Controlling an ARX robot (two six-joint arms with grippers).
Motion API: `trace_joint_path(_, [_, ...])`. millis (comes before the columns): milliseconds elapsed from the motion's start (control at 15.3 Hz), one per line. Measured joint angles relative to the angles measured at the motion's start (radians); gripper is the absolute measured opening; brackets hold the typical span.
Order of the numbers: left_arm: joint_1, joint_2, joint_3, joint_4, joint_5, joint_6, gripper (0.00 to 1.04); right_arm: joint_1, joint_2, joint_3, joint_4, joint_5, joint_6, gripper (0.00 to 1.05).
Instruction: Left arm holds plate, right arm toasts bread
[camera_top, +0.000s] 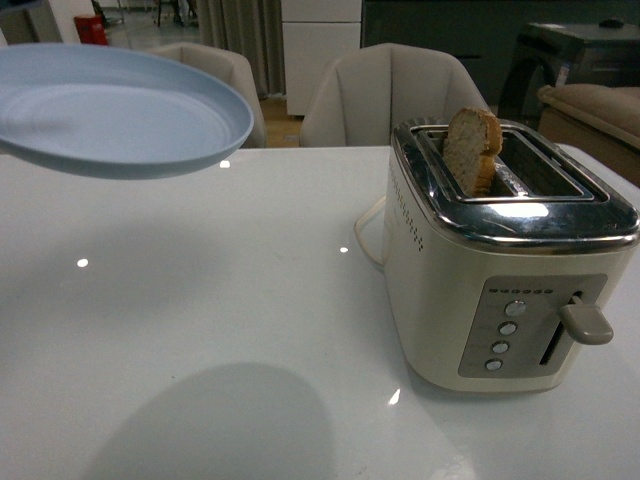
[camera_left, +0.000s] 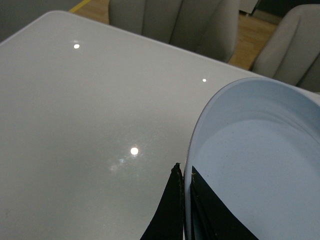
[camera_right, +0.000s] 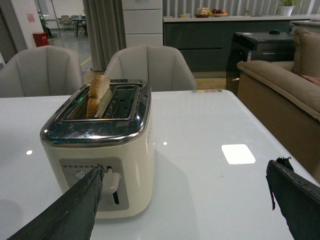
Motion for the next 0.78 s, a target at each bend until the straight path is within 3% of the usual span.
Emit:
trace_joint_path(392, [0.091, 0.267, 0.005, 0.096, -0.057, -0.016, 0.02, 0.000, 0.000, 0.000, 0.000, 0.000, 0.000, 0.98])
trace_joint_path(783, [0.109, 0.435, 0.047, 0.077, -0.046, -0.108, 0.02, 0.000, 0.000, 0.000, 0.000, 0.000, 0.000, 0.98])
